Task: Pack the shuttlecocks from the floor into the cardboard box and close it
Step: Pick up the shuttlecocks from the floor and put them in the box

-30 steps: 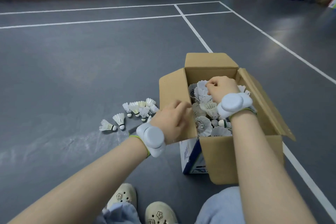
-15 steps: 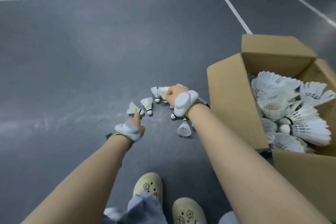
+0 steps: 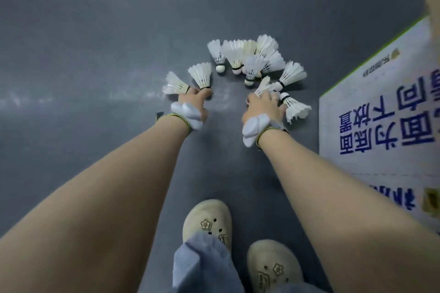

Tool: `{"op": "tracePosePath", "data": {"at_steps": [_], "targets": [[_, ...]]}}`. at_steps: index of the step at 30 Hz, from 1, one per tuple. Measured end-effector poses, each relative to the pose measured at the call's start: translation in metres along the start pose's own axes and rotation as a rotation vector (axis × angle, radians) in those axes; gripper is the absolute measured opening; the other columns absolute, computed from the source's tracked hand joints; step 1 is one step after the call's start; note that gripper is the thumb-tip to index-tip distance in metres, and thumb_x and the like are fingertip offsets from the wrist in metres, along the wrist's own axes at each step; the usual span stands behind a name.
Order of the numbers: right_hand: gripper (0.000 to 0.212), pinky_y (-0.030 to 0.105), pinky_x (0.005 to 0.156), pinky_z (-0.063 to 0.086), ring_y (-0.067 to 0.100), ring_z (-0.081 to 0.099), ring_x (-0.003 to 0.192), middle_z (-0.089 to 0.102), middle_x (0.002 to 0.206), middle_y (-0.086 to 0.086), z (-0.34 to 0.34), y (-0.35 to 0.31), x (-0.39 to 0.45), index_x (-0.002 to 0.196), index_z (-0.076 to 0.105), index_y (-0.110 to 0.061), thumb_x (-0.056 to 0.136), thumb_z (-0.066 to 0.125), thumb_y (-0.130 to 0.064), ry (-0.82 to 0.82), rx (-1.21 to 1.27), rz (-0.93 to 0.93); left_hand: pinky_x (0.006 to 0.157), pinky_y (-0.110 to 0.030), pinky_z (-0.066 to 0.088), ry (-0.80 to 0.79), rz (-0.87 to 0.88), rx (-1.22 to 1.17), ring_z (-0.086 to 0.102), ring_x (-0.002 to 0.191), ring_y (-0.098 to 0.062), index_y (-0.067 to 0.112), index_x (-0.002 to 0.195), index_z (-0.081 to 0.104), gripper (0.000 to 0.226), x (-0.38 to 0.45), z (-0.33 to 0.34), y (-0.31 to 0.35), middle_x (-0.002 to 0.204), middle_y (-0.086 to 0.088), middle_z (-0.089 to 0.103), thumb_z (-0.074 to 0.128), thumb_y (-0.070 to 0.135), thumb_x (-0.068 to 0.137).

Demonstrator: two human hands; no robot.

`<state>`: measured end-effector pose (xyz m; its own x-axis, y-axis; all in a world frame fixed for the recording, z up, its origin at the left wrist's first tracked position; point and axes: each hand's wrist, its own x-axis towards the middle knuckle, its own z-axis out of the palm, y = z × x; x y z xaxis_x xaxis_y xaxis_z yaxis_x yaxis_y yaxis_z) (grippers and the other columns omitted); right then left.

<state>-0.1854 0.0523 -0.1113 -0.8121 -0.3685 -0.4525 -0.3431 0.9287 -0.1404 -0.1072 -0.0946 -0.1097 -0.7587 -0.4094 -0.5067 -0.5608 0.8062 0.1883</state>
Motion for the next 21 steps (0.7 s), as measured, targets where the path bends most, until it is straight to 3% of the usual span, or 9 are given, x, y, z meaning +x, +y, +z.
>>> {"op": "tracePosePath", "data": {"at_steps": [5,8,10,14,17,21], "targets": [[0.042,0.044,0.098,0.036,0.038,0.04,0.122,0.034,0.137,0.017,0.022,0.019,0.034,0.125,0.044,-0.021,0.085,0.051,-0.012,0.111,0.011,0.085,0.104,-0.044,0.034,0.1,-0.043,0.021,0.025,0.13,-0.036,0.037,0.131,0.037,0.063,0.035,0.037,-0.012,0.138,-0.004,0.033,0.05,0.011,0.076],[0.052,0.044,0.085,0.045,0.041,0.052,0.109,0.028,0.14,0.018,0.029,0.029,0.039,0.129,0.036,-0.023,0.083,0.051,-0.004,0.113,0.064,0.051,0.102,-0.047,0.034,0.177,-0.052,0.041,0.026,0.127,-0.037,0.038,0.126,0.043,0.058,0.049,0.036,-0.013,0.134,-0.006,0.038,0.047,0.011,0.076],[0.064,0.04,0.074,0.046,0.04,0.056,0.104,0.022,0.144,0.019,0.034,0.031,0.038,0.135,0.031,-0.028,0.081,0.052,-0.001,0.091,0.091,0.033,0.094,-0.048,0.04,0.176,-0.065,0.064,0.027,0.125,-0.036,0.042,0.125,0.04,0.058,0.053,0.032,-0.013,0.133,-0.001,0.038,0.05,0.012,0.076],[0.08,0.042,0.076,0.049,0.039,0.052,0.109,0.022,0.143,0.019,0.04,0.027,0.034,0.141,0.024,-0.035,0.077,0.057,0.0,0.101,0.09,0.022,0.091,-0.048,0.042,0.129,-0.174,0.087,0.027,0.126,-0.04,0.041,0.128,0.034,0.056,0.057,0.025,-0.002,0.135,0.001,0.036,0.051,0.015,0.081],[0.073,0.042,0.072,0.049,0.04,0.048,0.11,0.028,0.135,0.018,0.041,0.02,0.031,0.136,0.031,-0.03,0.075,0.06,-0.002,0.142,0.058,-0.038,0.096,-0.047,0.04,0.107,-0.213,0.057,0.03,0.124,-0.041,0.038,0.132,0.032,0.052,0.055,0.026,0.001,0.138,-0.001,0.034,0.049,0.019,0.086],[0.059,0.038,0.066,0.043,0.039,0.047,0.11,0.029,0.132,0.015,0.042,0.006,0.031,0.129,0.039,-0.022,0.077,0.058,-0.003,0.075,0.065,-0.075,0.098,-0.042,0.036,0.13,-0.215,-0.04,0.033,0.126,-0.038,0.036,0.137,0.031,0.049,0.052,0.032,-0.004,0.144,-0.004,0.031,0.044,0.023,0.092]]}}
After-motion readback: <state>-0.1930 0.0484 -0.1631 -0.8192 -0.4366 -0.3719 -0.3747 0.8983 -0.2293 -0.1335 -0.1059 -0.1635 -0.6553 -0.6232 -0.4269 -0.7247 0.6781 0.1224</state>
